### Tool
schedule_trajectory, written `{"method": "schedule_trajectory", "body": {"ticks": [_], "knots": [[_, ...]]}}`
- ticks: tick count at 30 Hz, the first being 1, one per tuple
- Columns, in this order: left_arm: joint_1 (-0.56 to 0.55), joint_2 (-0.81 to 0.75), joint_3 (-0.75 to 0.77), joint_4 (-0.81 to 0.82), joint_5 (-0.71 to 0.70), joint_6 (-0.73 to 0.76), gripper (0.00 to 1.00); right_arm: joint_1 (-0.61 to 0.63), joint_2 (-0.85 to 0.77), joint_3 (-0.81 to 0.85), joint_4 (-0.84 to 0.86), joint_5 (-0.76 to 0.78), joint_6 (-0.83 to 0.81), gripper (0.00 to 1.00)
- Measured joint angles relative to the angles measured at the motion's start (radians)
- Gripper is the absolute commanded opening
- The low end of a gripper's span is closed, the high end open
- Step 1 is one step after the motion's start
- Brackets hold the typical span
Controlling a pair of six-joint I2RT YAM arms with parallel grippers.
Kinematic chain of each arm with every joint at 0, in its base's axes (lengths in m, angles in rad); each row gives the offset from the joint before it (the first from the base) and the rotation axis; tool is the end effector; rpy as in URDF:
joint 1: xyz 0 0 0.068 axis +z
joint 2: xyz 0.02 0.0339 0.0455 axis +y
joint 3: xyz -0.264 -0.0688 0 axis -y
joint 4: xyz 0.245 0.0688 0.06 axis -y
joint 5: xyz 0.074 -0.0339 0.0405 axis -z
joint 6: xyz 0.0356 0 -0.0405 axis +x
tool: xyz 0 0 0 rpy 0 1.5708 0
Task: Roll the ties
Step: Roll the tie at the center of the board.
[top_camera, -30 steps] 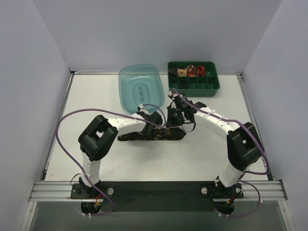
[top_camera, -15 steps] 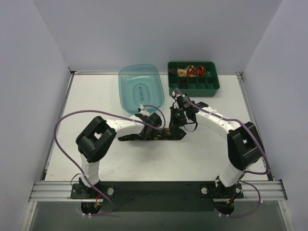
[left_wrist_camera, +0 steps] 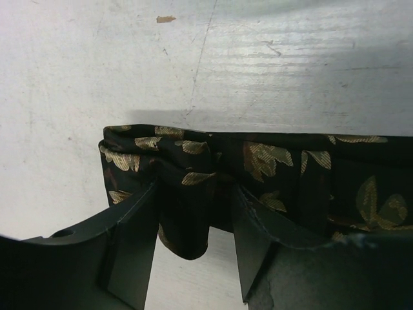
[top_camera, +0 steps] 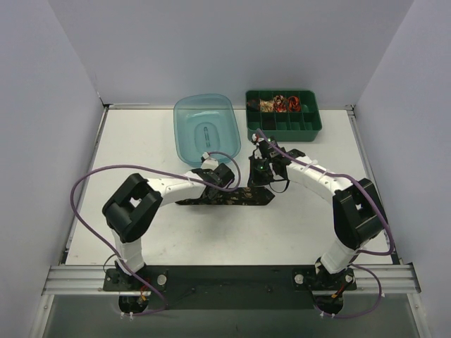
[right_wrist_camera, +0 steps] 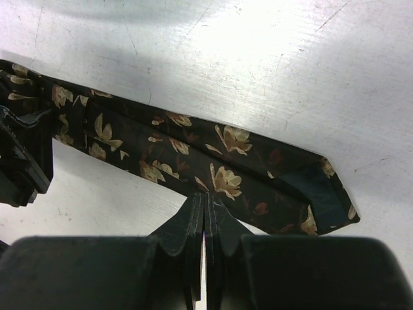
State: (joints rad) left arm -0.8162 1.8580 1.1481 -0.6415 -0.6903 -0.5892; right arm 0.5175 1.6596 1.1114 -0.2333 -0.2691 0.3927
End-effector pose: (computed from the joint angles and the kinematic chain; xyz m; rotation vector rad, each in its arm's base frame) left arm 0.2506 -0.2335 0.1535 0.1839 2.4831 0.5055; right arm 0.3088 0.1867 0.2237 -0.2898 2.4298 0.7443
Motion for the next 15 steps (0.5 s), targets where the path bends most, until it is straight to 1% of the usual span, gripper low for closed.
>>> {"method": "schedule_trajectory", "body": {"ticks": [10,15], "knots": [[0.000,-0.068,-0.051,0.113,0.090,0.001,0.61,0.000,0.000,0.000,-0.003,-0.001,0.000,0.01],[0.005,-0.125,-0.082,0.145,0.161,-0.008,0.62,0.000,0.000,0.000,-0.003,-0.001,0.000,0.02]]}}
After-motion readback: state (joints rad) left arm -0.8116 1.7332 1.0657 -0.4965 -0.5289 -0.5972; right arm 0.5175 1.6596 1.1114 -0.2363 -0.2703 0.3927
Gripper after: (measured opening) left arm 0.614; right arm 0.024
